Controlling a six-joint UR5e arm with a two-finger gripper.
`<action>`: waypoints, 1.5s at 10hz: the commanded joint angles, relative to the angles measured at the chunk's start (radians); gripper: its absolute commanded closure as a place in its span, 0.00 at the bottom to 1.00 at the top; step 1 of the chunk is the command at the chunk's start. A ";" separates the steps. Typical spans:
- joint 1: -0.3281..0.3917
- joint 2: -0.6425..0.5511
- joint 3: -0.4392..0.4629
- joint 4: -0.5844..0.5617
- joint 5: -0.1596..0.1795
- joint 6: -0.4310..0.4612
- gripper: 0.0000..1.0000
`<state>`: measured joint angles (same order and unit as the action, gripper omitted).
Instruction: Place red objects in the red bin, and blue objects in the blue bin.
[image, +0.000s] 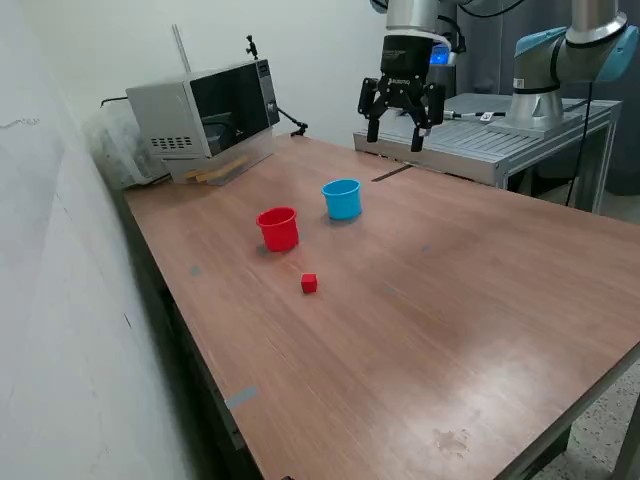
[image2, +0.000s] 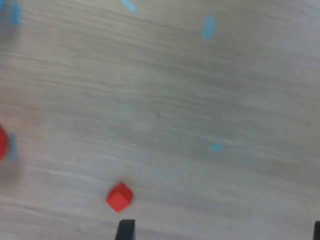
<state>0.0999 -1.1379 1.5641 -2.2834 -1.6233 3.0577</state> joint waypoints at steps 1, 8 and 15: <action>0.043 0.140 -0.180 0.016 -0.006 0.164 0.00; -0.028 0.424 -0.360 0.005 -0.072 0.363 0.00; -0.075 0.575 -0.440 -0.011 -0.073 0.473 0.00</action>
<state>0.0329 -0.6235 1.1447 -2.2912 -1.6960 3.5045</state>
